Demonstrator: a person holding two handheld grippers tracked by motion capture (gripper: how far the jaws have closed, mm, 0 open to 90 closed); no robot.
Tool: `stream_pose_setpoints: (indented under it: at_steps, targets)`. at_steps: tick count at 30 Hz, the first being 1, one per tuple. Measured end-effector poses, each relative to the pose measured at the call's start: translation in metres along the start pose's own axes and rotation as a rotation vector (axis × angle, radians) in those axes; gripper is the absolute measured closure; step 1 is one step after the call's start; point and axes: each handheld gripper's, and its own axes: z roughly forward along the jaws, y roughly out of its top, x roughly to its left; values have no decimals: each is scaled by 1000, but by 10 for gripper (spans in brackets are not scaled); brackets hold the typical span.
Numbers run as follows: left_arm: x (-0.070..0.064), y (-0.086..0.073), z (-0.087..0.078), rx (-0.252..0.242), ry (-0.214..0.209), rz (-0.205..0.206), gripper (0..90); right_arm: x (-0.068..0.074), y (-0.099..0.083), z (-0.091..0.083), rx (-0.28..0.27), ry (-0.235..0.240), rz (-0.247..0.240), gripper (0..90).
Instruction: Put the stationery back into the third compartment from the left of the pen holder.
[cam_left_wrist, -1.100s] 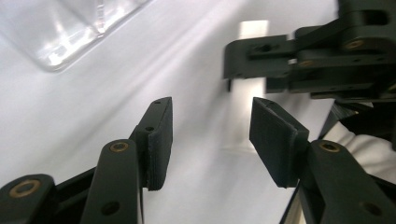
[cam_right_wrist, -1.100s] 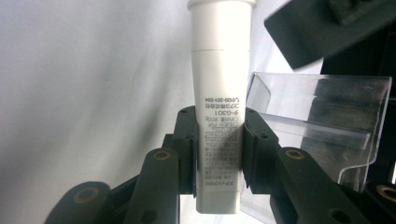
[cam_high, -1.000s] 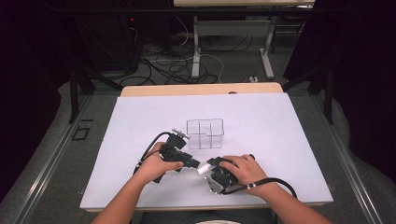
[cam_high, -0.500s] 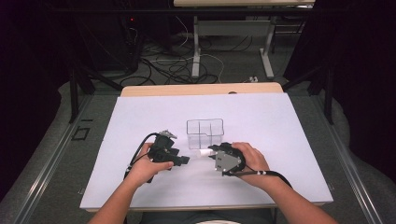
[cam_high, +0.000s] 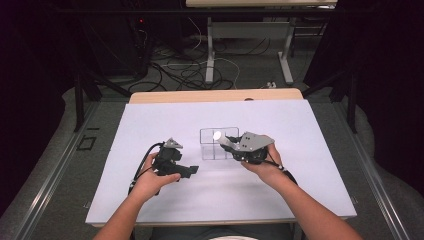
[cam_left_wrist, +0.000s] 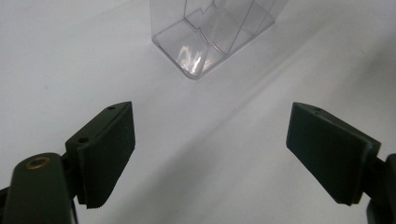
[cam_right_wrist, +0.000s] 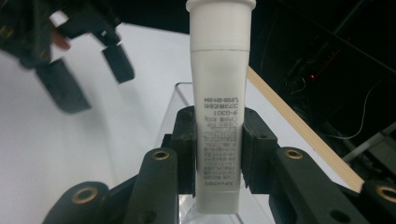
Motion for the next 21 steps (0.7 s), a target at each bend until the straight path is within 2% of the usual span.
stream_pose_setpoints:
  at_steps: [5, 10, 11, 13, 16, 17, 21]
  targets:
    - [0, -2, 0, -15, 6, 10, 64, -11, -5, 5, -46, -35, 124, 703]
    - [0, -5, 0, -30, 13, 10, 18, -17, -11, 10, -70, -71, 190, 703]
    - [1, -5, -1, -26, 17, 25, 1, -18, -12, 12, -73, -78, 199, 703]
    - [1, -6, -1, -33, 22, 23, 1, -19, -14, 14, -74, -86, 207, 703]
    - [1, -7, -2, -32, 32, 43, 1, -19, -18, 19, -62, -82, 222, 703]
    - [0, -8, -2, -37, 28, 36, 1, -19, -19, 20, -49, -79, 226, 703]
    - [2, -9, -2, -36, 33, 41, 1, -19, -24, 22, -54, -90, 235, 702]
